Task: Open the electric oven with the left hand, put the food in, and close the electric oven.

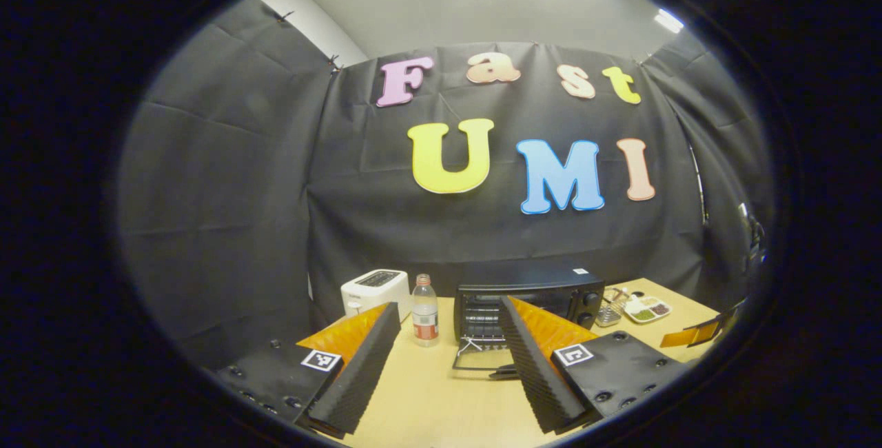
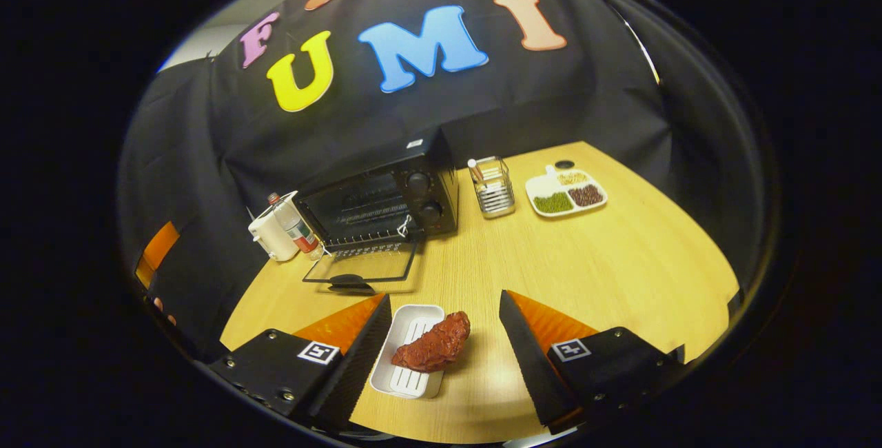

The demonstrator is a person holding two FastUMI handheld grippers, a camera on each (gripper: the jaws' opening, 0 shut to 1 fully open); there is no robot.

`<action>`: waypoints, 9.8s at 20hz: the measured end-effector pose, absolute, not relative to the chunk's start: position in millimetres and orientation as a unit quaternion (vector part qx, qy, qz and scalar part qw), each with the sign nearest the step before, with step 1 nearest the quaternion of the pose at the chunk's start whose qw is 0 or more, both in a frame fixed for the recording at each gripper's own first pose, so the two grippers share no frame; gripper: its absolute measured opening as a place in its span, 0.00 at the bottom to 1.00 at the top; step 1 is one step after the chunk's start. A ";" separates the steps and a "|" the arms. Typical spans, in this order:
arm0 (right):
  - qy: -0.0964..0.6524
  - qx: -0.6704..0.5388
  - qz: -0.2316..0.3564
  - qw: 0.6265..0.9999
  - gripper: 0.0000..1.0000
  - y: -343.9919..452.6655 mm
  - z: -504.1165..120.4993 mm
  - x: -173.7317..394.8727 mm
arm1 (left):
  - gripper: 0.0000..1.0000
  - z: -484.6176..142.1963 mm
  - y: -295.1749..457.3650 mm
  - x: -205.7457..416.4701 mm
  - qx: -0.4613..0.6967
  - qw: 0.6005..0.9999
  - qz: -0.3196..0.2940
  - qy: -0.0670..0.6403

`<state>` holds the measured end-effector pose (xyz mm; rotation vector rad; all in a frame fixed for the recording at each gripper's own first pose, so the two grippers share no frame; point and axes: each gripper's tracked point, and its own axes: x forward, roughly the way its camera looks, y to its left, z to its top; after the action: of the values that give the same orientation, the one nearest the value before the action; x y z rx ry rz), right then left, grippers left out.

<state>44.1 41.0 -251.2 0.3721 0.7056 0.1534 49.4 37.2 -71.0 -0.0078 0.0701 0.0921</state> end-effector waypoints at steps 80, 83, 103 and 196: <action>0.278 0.319 0.041 0.905 0.32 234.2 -311.0 325.1 | 0.90 -136.1 196.7 161.7 0.034 0.989 0.101 0.098; 0.264 0.261 0.038 0.928 0.60 225.5 -305.6 322.7 | 0.90 -137.5 193.7 157.9 0.036 0.989 0.103 0.099; 0.176 0.062 0.097 0.978 0.98 115.2 -191.2 183.4 | 1.00 -200.1 13.2 151.4 -0.006 0.983 -0.025 0.180; 0.038 -0.029 0.072 0.996 0.98 0.0 -40.0 -4.6 | 1.00 -13.1 -40.7 1.8 -0.005 0.999 -0.043 0.023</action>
<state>-4.6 0.0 -40.0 -0.0575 0.0757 0.1445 1.8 -40.7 -13.1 -0.0107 0.0458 -0.0866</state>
